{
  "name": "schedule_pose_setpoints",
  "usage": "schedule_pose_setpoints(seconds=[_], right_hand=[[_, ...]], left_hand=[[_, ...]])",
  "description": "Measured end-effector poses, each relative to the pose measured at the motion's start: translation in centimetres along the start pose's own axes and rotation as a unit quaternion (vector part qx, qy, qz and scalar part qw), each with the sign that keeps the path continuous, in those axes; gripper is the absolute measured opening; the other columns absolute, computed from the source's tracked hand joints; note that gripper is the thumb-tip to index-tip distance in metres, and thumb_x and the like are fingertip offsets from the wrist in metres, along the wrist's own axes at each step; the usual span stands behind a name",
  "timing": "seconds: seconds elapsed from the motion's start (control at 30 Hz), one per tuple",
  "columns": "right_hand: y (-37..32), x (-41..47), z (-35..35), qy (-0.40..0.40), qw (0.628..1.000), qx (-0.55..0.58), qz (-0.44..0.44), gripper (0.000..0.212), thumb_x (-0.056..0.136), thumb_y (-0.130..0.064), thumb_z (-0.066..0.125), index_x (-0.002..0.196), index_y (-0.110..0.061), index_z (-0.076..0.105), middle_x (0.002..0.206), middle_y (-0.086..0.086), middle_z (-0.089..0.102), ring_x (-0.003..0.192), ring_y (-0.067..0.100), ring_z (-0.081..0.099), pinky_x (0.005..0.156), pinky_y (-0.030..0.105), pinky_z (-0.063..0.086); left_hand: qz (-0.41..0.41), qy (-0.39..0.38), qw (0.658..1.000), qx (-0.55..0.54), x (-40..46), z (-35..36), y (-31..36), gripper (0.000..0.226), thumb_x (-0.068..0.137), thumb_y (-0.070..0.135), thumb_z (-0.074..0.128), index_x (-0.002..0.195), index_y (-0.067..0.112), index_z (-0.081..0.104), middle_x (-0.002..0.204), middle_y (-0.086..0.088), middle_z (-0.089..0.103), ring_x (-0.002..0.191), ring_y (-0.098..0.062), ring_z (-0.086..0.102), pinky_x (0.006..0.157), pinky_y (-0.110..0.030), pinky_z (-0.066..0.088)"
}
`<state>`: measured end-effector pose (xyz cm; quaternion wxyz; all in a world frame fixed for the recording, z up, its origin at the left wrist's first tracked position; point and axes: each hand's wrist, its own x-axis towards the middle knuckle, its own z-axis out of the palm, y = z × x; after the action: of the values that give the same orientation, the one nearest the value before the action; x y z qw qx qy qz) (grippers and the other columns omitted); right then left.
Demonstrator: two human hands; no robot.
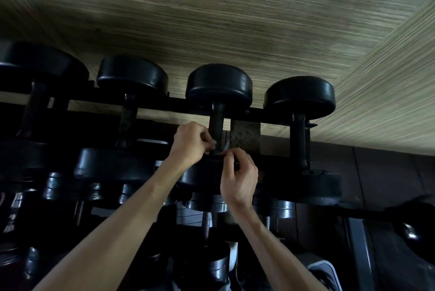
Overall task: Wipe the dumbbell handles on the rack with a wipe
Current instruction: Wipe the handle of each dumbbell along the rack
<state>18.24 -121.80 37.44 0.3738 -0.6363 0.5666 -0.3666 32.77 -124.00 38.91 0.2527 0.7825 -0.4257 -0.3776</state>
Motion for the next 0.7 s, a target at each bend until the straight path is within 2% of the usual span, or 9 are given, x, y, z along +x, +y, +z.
schedule_pose_setpoints(seconds=[0.07, 0.17, 0.23, 0.33, 0.4, 0.47, 0.57, 0.63, 0.7], right_hand=[[0.0, 0.0, 0.0, -0.003, 1.0, -0.001, 0.0, 0.029, 0.09, -0.03, 0.042, 0.076, -0.021, 0.067, 0.072, -0.015, 0.065, 0.078, 0.007, 0.061, 0.072, 0.04, 0.052], [-0.2, 0.0, -0.1, -0.006, 1.0, 0.003, -0.003, 0.029, 0.09, -0.028, 0.043, 0.076, -0.023, 0.068, 0.074, -0.016, 0.066, 0.081, 0.006, 0.061, 0.075, 0.037, 0.052], [-0.2, 0.0, -0.1, -0.006, 1.0, 0.003, -0.005, 0.029, 0.09, -0.029, 0.042, 0.076, -0.023, 0.067, 0.074, -0.016, 0.066, 0.082, 0.006, 0.061, 0.076, 0.036, 0.052], [-0.1, 0.0, -0.2, -0.009, 1.0, 0.0, -0.005, 0.03, 0.089, -0.031, 0.041, 0.075, -0.022, 0.066, 0.073, -0.015, 0.065, 0.08, 0.007, 0.061, 0.073, 0.036, 0.051], [0.1, 0.0, -0.1, -0.017, 1.0, 0.003, -0.002, 0.028, 0.089, -0.03, 0.042, 0.076, -0.022, 0.066, 0.073, -0.014, 0.065, 0.077, 0.008, 0.061, 0.07, 0.036, 0.051], [-0.1, 0.1, -0.3, -0.035, 0.999, 0.009, 0.011, 0.023, 0.092, -0.029, 0.047, 0.081, -0.025, 0.068, 0.075, -0.014, 0.066, 0.075, 0.009, 0.062, 0.068, 0.034, 0.05], [-0.8, 1.1, -1.0, -0.104, 0.993, 0.032, 0.054, 0.013, 0.096, -0.028, 0.062, 0.105, -0.025, 0.07, 0.09, -0.014, 0.07, 0.084, 0.003, 0.066, 0.072, 0.019, 0.05], [-1.7, 1.9, -1.5, -0.162, 0.983, 0.062, 0.064, 0.034, 0.094, -0.034, 0.069, 0.125, -0.021, 0.066, 0.099, -0.01, 0.072, 0.093, 0.002, 0.067, 0.08, 0.016, 0.053], [-2.9, 2.4, -1.7, -0.21, 0.973, 0.077, 0.052, 0.037, 0.093, -0.034, 0.07, 0.127, -0.019, 0.065, 0.101, -0.006, 0.073, 0.095, 0.005, 0.069, 0.083, 0.018, 0.054]], left_hand=[[-0.008, 0.016, 1.0, -0.018, 0.8, -0.3, 0.6, 0.017, 0.079, 0.006, 0.081, 0.068, 0.014, 0.07, 0.062, 0.008, 0.068, 0.048, 0.004, 0.061, 0.049, -0.006, 0.044], [0.016, 0.103, 0.99, -0.092, 2.0, -0.6, 1.8, 0.014, 0.081, 0.008, 0.079, 0.073, 0.011, 0.069, 0.069, 0.0, 0.071, 0.054, 0.002, 0.064, 0.058, -0.01, 0.051], [0.026, 0.127, 0.986, -0.104, 1.9, -0.2, 1.8, 0.016, 0.081, 0.007, 0.079, 0.072, 0.014, 0.067, 0.073, -0.003, 0.073, 0.06, -0.005, 0.067, 0.063, -0.014, 0.053], [0.0, 0.04, 0.998, -0.043, 0.6, 0.2, 0.4, 0.021, 0.079, 0.006, 0.08, 0.066, 0.017, 0.068, 0.076, -0.004, 0.074, 0.065, -0.012, 0.07, 0.067, -0.022, 0.057], [-0.016, -0.013, 0.999, -0.043, -0.6, -0.5, -0.4, 0.018, 0.076, 0.008, 0.083, 0.067, 0.016, 0.07, 0.078, -0.001, 0.075, 0.074, -0.009, 0.072, 0.073, -0.016, 0.056], [-0.006, -0.005, 0.995, -0.101, -1.6, -1.8, -0.5, 0.01, 0.075, 0.007, 0.083, 0.077, 0.009, 0.073, 0.083, 0.0, 0.076, 0.078, -0.004, 0.071, 0.072, -0.01, 0.053], [0.019, -0.008, 0.981, -0.193, -3.0, -3.1, 0.2, 0.014, 0.08, 0.011, 0.08, 0.091, 0.008, 0.073, 0.086, 0.0, 0.076, 0.082, -0.005, 0.072, 0.071, -0.012, 0.053], [0.032, -0.053, 0.971, -0.23, -4.0, -3.7, 0.1, 0.016, 0.083, 0.015, 0.078, 0.097, 0.011, 0.072, 0.094, -0.003, 0.076, 0.093, -0.01, 0.072, 0.081, -0.02, 0.056], [0.033, -0.087, 0.955, -0.283, -4.9, -4.7, -0.5, 0.023, 0.086, 0.013, 0.074, 0.108, 0.008, 0.069, 0.104, -0.008, 0.074, 0.102, -0.017, 0.071, 0.089, -0.027, 0.057]])
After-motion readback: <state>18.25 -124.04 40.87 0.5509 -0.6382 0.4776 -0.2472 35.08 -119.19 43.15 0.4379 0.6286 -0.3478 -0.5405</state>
